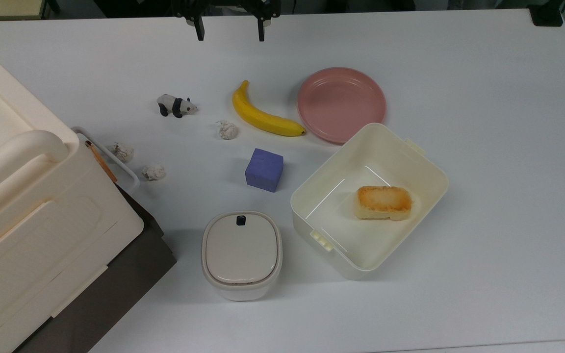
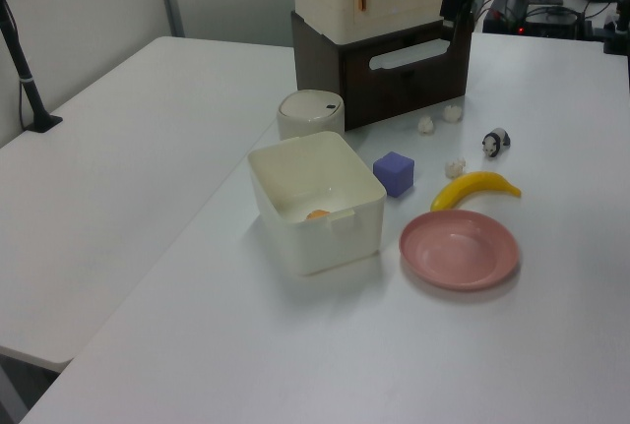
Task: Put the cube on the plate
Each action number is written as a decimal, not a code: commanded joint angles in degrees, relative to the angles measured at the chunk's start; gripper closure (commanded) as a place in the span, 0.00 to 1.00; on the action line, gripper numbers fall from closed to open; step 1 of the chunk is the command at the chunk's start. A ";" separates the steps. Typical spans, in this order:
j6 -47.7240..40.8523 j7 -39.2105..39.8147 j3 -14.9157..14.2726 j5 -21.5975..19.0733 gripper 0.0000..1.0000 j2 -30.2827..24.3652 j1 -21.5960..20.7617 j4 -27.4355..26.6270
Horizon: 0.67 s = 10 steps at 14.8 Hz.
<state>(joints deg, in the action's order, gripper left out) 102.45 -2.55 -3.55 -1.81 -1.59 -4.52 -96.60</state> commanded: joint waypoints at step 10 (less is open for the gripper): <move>-0.24 0.27 -0.58 0.84 0.00 -1.13 -1.20 -1.66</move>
<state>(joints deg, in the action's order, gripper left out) 102.44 -2.55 -3.55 -1.81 -1.55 -4.68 -96.75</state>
